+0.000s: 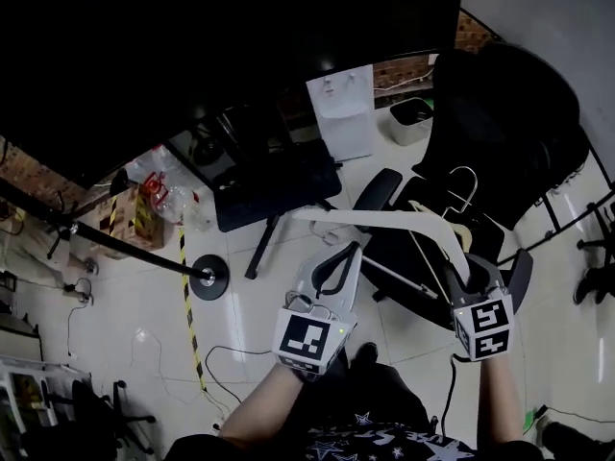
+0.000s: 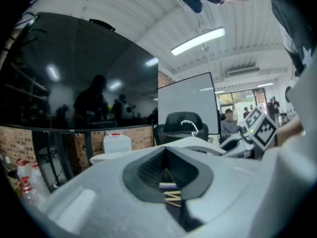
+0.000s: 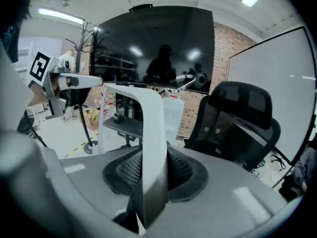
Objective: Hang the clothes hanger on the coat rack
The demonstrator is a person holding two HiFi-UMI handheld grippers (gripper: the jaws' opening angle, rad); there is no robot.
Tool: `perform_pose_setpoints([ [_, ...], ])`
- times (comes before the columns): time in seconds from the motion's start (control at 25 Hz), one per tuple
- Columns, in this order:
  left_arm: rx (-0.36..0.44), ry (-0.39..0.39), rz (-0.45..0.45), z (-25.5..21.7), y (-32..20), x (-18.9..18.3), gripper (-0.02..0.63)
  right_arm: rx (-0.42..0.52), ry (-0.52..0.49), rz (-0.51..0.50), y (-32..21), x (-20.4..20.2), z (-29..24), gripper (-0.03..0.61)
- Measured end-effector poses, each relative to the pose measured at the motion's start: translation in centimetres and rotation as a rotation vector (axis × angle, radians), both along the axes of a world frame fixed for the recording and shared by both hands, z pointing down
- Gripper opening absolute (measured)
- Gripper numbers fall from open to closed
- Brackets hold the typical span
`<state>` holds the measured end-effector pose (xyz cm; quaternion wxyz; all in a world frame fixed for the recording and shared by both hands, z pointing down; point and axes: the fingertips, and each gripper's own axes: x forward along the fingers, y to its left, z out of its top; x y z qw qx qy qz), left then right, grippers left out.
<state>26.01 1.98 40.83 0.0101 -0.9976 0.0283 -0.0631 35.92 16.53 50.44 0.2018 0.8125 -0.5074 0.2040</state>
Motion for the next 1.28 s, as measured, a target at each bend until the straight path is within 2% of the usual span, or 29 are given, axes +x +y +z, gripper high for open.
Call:
perform_pose_setpoints([
  [0.32,0.058,0.062,-0.254,-5.0,-6.8,-7.2,0.005,0.075,0.034,-0.365,-12.8,-5.4,-2.1,0.103],
  [0.72,0.122,0.084,-0.546,-6.4,-13.1,-19.5,0.005,0.155,0.082,-0.725,-24.4,-16.0,-6.9,0.101],
  [0.84,0.134,0.075,-0.605,-7.3,-14.7,-23.0,0.005,0.172,0.089,-0.791,-27.1,-19.2,-8.0,0.103],
  [1.0,0.135,0.106,-0.672,-7.9,-15.8,-27.4,0.005,0.184,0.092,-0.852,-29.4,-23.2,-9.3,0.101],
  [1.28,0.204,0.158,-0.759,-10.1,-20.3,-35.4,0.005,0.251,0.189,-0.972,-35.4,-30.8,-13.7,0.103],
])
